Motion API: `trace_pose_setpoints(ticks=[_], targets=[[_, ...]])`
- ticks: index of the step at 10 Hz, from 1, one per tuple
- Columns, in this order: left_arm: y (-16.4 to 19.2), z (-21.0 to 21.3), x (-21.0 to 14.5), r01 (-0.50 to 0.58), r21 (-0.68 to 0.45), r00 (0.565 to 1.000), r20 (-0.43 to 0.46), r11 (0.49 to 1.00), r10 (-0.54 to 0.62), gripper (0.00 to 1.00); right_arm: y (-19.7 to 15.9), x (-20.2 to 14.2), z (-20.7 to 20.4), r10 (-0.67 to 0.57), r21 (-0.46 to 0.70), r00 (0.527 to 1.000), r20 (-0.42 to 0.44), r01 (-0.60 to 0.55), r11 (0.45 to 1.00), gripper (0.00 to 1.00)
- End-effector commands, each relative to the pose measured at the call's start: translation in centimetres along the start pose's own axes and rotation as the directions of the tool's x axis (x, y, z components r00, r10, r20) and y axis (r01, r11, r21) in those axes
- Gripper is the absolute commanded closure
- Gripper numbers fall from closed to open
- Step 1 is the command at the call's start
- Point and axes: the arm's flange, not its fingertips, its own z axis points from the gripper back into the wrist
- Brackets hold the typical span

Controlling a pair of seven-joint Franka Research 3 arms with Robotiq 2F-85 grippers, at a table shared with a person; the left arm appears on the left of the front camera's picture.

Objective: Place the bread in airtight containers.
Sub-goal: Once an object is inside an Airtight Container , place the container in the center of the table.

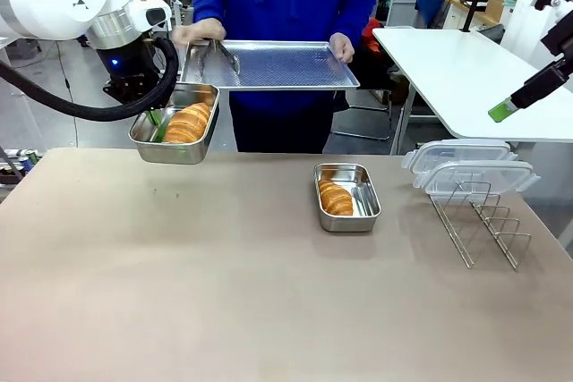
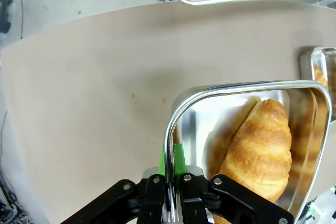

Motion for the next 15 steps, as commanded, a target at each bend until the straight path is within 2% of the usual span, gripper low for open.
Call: trace_pose_setpoints(ticks=[1,10,11,12,15], targets=[[0.2,0.5,0.0,0.004,0.001,1.0,0.01,1.0,-0.004,1.0,-0.2,0.1,-0.1,0.001,0.007,1.0,0.024,-0.001,1.0,0.0],[0.2,0.5,0.0,0.004,0.001,1.0,0.01,1.0,-0.004,1.0,-0.2,0.1,-0.1,0.001,0.007,1.0,0.024,-0.001,1.0,0.0],[0.0,0.0,0.0,0.0,0.0,1.0,0.0,1.0,0.0,0.97,-0.2,0.1,-0.1,0.001,0.007,1.0,0.024,-0.001,1.0,0.0],[1.0,-1.1,0.1,-0.02,0.015,1.0,-0.014,1.0,0.02,0.97,-0.2,0.1,-0.1,0.001,0.007,1.0,0.024,-0.001,1.0,0.0],[4.0,-5.0,-0.9,-0.095,-0.035,0.995,-0.04,0.995,0.094,0.97,-0.2,0.1,-0.1,0.001,0.007,1.0,0.024,-0.001,1.0,0.0]])
